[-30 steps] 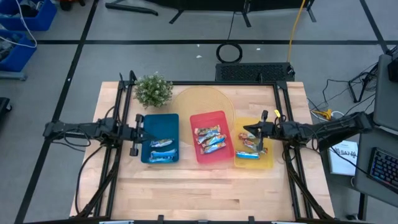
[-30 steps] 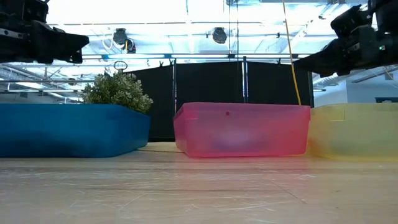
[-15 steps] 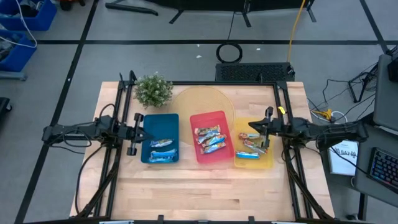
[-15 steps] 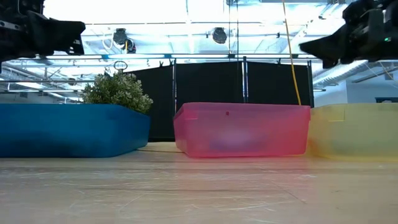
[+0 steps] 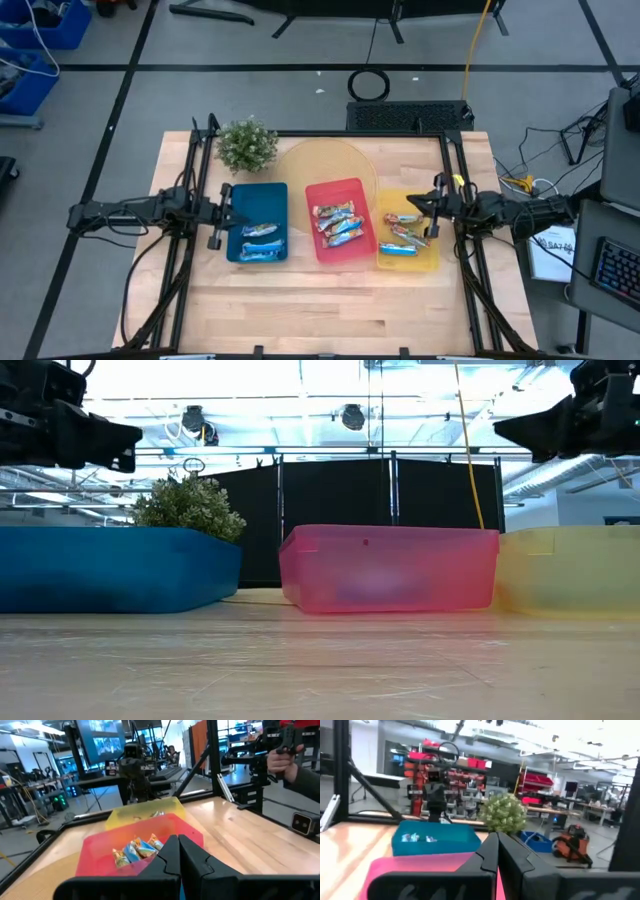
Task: Pick and place Granola Bars by type
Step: Return to Home Position
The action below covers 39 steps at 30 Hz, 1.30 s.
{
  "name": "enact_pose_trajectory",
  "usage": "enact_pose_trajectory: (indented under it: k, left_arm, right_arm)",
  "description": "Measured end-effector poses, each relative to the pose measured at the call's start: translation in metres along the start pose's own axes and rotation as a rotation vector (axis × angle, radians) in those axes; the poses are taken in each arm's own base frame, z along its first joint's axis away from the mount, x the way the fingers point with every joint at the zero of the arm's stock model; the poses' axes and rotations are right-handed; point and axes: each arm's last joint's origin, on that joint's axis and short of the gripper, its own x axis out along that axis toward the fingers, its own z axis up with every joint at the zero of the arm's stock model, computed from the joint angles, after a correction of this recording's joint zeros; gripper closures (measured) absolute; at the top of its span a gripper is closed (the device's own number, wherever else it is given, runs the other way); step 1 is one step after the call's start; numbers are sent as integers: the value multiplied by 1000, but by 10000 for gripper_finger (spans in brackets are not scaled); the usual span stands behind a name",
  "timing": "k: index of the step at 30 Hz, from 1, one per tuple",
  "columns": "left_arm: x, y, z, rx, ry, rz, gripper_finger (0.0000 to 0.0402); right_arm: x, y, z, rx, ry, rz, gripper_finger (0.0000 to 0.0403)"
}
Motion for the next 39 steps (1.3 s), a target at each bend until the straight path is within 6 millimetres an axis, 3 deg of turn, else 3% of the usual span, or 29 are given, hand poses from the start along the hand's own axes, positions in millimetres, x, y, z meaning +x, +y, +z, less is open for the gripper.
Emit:
enact_pose_trajectory:
  k: [6, 23, 39]
  left_arm:
    - [0, 0, 0, 12, 4, 7, 401]
    - [-1, -2, -7, -10, 83, 35, 401]
    - [-1, -1, -6, -31, 81, 62, 377]
  right_arm:
    - [0, 3, 0, -6, -23, 102, 403]
    - [0, 3, -3, -14, 6, 87, 403]
    - [0, 4, -5, 11, 29, 92, 403]
